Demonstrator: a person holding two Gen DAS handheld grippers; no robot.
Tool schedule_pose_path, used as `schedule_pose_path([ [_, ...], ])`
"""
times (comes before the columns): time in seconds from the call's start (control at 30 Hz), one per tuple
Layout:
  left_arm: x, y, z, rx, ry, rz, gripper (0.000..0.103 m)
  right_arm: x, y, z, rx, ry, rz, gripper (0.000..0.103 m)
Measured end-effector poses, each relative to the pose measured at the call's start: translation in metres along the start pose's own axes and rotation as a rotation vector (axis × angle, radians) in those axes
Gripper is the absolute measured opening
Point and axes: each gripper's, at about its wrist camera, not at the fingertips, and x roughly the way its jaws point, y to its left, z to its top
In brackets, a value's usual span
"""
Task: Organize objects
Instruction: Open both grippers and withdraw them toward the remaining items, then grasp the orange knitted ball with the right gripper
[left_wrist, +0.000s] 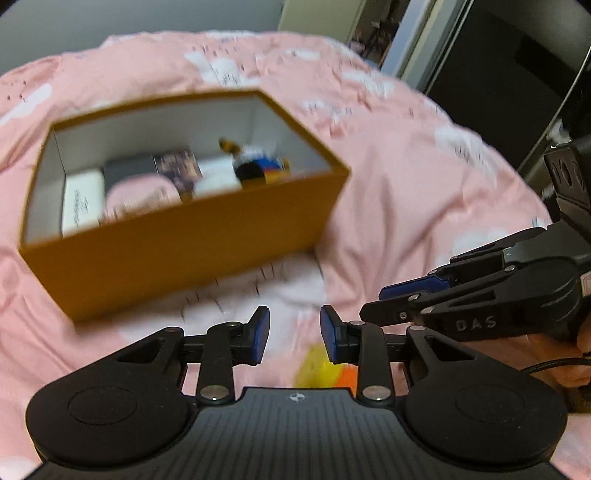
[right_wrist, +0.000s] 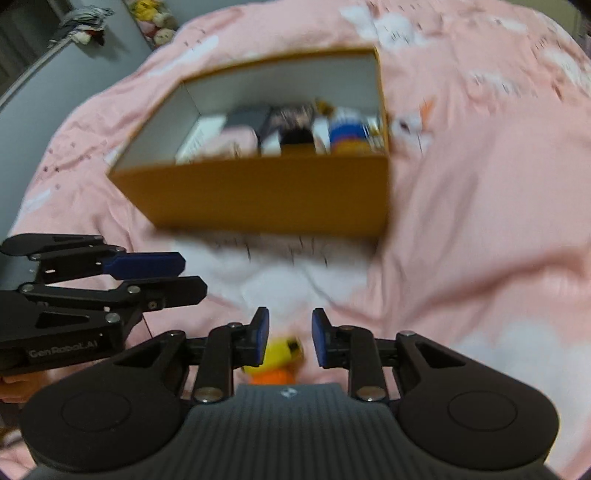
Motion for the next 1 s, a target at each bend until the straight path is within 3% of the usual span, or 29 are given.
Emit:
schedule_pose_path([
  [0.17,0.008,-0.014,-0.019,0.038,0.057,0.074,0.036,0.013,0.008,-0.028,-0.032,0.033,-0.019,0.035],
  [0.3,0.012,-0.013,-0.028,0.013,0.085,0.103,0.036,0.022,0.022,-0.040,-0.110,0.044,-0.027,0.040],
  [0.5,0.014,-0.004,-0.038,-0.052,0.103,0.088,0.036,0.038,0.021,-0.051,-0.139,0.067,-0.025,0.044],
  [0.73,0.018,-0.006,-0.039,-0.044,0.122,0.079,0.036,0.050,0.020,-0.053,-0.144,0.117,0.012,0.045],
  [1.0,0.020,-0.007,-0.040,-0.035,0.124,0.066,0.036,0.051,0.023,-0.052,-0.154,0.116,0.001,0.043],
])
